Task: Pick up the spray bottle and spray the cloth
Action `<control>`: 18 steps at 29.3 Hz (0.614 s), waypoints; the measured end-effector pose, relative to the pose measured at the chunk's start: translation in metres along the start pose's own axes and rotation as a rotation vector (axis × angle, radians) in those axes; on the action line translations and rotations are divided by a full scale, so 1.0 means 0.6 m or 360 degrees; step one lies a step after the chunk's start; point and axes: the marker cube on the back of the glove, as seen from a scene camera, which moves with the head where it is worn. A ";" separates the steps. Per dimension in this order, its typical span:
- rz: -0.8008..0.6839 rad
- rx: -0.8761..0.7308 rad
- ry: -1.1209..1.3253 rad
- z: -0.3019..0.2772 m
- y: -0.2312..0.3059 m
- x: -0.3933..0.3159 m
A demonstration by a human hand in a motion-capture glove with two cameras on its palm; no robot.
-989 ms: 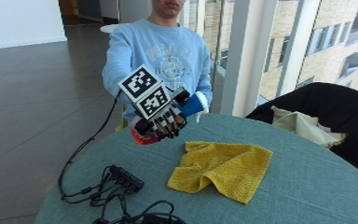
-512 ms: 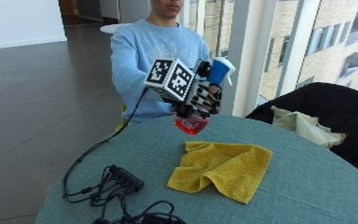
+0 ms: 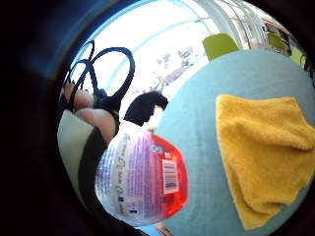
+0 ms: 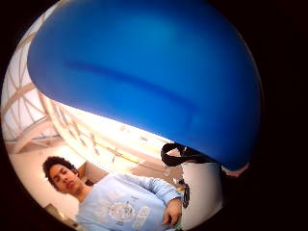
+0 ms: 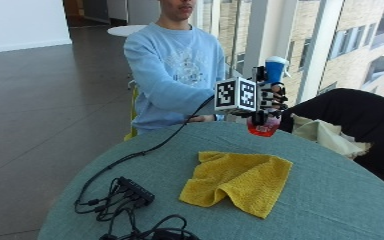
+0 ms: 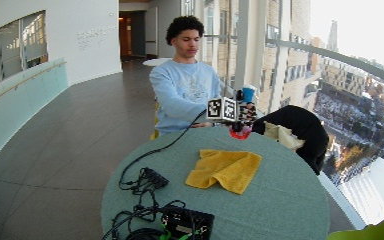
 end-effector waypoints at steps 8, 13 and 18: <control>-0.0064 0.0006 -0.0065 0.106 0.004 0.009; -0.0070 0.0057 -0.0113 0.143 0.004 0.023; -0.0070 0.0047 -0.0102 0.159 0.008 0.037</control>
